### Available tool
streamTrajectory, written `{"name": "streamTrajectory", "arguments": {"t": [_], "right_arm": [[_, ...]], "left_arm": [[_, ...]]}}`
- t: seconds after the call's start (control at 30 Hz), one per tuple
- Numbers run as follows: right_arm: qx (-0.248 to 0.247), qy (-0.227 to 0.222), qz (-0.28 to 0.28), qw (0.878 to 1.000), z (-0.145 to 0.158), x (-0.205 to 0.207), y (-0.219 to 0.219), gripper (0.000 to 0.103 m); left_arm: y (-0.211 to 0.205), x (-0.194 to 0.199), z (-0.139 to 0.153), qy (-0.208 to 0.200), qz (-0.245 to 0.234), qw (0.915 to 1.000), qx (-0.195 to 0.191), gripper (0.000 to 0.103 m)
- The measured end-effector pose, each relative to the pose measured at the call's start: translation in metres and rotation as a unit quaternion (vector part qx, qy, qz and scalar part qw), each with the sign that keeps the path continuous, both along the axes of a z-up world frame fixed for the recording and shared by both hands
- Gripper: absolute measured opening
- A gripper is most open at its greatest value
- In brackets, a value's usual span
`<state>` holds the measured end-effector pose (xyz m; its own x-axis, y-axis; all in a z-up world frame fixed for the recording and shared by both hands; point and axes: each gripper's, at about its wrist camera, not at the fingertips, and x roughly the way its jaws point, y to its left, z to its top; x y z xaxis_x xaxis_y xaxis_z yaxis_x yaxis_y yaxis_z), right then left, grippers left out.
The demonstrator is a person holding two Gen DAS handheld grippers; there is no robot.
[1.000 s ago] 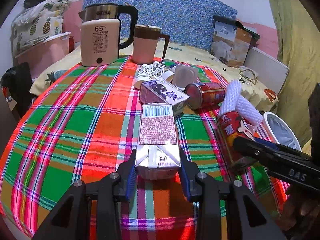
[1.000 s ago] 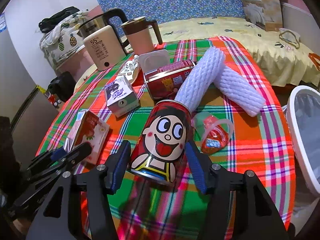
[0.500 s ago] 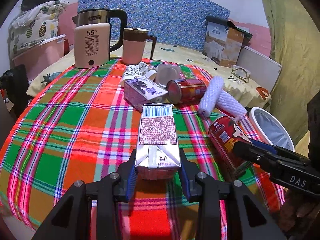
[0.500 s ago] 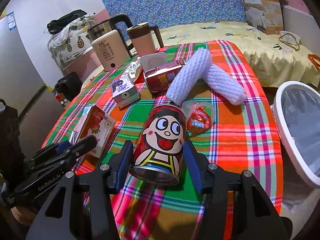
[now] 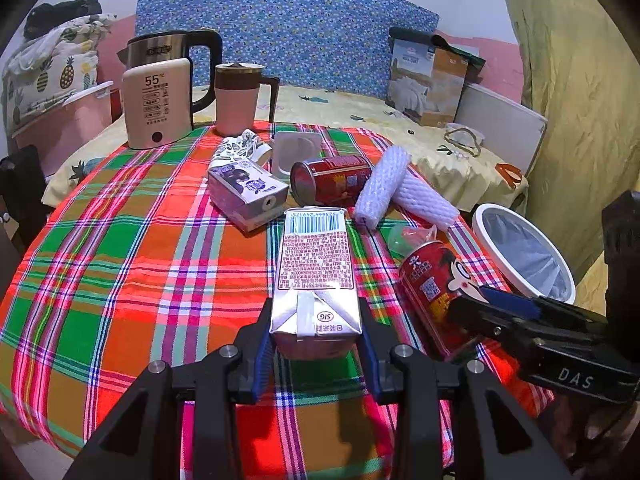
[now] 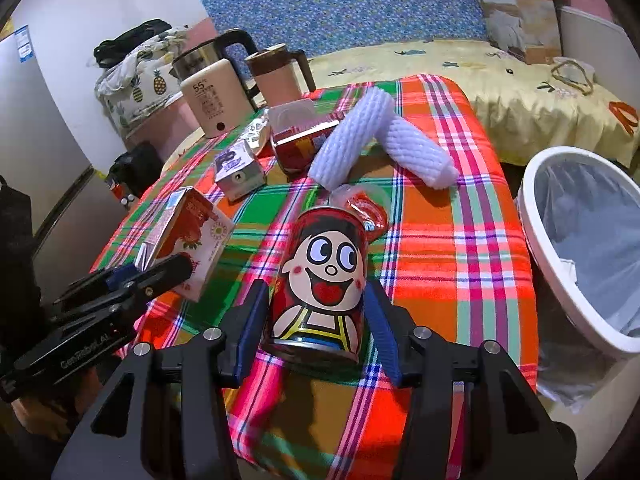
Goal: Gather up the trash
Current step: 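Lift the carton and can and carry both over the white bin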
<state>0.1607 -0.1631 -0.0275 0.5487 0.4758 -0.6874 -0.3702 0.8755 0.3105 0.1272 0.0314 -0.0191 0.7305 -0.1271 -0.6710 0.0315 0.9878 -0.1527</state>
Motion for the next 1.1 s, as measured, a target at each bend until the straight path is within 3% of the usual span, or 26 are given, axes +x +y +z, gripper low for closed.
{"name": "streamTrajectory", "arguments": {"t": [0.13, 0.27, 0.83, 1.1], "right_arm": [[-0.007, 0.001, 0.003, 1.000, 0.000, 0.005, 0.004, 0.054], [-0.008, 0.029, 0.007, 1.000, -0.010, 0.013, 0.009, 0.057], [0.020, -0.013, -0.005, 1.000, 0.006, -0.010, -0.022, 0.055], [0.029, -0.035, -0.042, 0.998, 0.019, -0.016, -0.056, 0.055]], "left_arm": [[0.000, 0.001, 0.000, 0.002, 0.001, 1.0000, 0.002, 0.037], [0.000, 0.000, 0.000, 0.003, 0.002, 1.0000, 0.003, 0.037], [-0.017, 0.001, 0.007, 0.002, -0.016, 0.9999, -0.001, 0.037], [-0.054, 0.012, 0.022, -0.011, -0.056, 0.9984, -0.004, 0.037]]}}
